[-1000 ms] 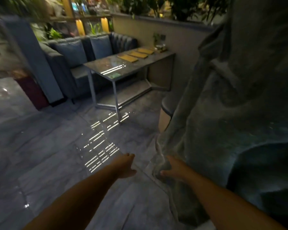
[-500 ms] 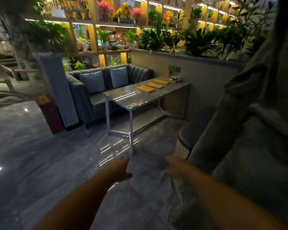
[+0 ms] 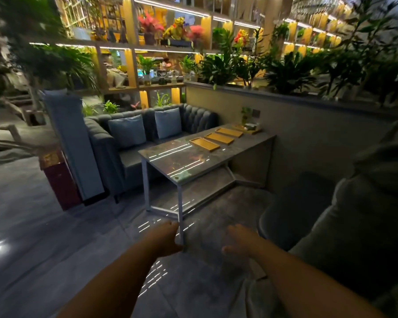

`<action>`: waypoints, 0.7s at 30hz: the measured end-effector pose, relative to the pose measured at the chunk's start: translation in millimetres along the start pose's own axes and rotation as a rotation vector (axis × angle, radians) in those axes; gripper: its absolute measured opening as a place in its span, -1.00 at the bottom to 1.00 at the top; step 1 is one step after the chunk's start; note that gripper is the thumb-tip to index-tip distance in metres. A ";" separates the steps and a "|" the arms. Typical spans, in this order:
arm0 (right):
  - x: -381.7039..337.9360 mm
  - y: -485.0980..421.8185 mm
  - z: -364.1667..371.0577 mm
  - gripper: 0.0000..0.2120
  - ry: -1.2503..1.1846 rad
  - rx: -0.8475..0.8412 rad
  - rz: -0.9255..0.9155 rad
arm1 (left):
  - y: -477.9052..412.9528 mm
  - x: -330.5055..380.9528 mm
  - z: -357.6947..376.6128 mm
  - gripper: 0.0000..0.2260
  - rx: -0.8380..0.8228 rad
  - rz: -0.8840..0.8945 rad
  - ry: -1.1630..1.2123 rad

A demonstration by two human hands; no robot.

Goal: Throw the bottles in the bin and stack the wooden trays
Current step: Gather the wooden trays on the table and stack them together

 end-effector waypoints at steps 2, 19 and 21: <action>19.9 -25.7 -15.8 -0.28 0.022 0.017 0.001 | -34.9 7.3 -6.9 -0.31 0.016 0.006 -0.021; 147.8 -263.7 -102.2 -0.24 -0.064 0.031 0.057 | -340.4 21.7 -39.2 -0.30 -0.037 0.090 -0.083; 163.6 -295.9 -114.8 -0.24 -0.091 0.018 0.079 | -385.6 20.1 -47.1 -0.29 -0.053 0.111 -0.095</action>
Point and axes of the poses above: each hand's wrist, its own y-axis away from the middle knuckle, its own z-axis out of the palm, x = y × z, the point moved 6 cm from there along -y, towards the middle knuckle, and after that the axes turned 10 degrees about -z, right-handed, at the moved point
